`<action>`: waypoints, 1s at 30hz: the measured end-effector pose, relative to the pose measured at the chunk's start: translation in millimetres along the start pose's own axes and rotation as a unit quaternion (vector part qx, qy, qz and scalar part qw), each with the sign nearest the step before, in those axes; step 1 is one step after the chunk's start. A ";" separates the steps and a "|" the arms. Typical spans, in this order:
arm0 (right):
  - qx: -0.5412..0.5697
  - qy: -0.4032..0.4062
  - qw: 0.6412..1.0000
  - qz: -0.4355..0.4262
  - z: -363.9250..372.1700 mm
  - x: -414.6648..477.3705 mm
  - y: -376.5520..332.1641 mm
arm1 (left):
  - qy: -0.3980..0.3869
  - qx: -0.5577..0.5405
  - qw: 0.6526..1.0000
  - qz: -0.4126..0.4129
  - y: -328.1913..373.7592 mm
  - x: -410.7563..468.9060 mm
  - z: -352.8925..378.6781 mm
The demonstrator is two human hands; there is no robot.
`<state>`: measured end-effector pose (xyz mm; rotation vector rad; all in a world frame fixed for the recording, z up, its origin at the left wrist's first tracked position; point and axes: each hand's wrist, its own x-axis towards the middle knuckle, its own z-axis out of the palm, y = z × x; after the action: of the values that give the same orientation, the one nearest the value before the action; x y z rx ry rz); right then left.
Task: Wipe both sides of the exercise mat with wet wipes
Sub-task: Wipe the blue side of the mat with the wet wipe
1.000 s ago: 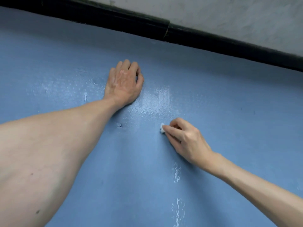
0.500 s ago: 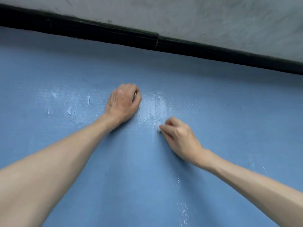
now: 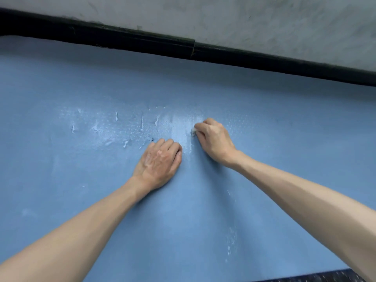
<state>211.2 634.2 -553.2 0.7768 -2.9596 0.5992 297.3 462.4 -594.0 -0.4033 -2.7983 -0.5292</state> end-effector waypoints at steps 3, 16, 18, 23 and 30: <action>0.009 -0.016 0.999 -0.033 -3.5 -28.0 -10.1 | -0.007 0.011 1.000 -0.005 -1.0 0.4 -0.3; 0.038 -0.089 0.984 -0.149 -14.7 -104.0 -11.6 | -0.026 0.001 1.000 -0.005 1.5 1.9 -2.7; 0.023 -0.035 0.995 -0.093 -9.0 -75.2 -12.3 | -0.027 0.007 1.000 -0.006 1.5 1.7 -3.3; 0.028 -0.014 0.998 -0.056 -5.6 -71.9 -25.2 | -0.025 0.002 1.000 -0.002 0.1 1.6 -4.6; 0.080 -0.157 0.970 -0.169 -20.2 -200.7 -35.9 | -0.026 -0.006 1.000 -0.005 -0.7 2.6 -4.4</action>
<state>402.7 706.9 -545.3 1.4822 -2.9567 0.7572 295.6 460.6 -589.5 -0.4123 -2.8486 -0.5453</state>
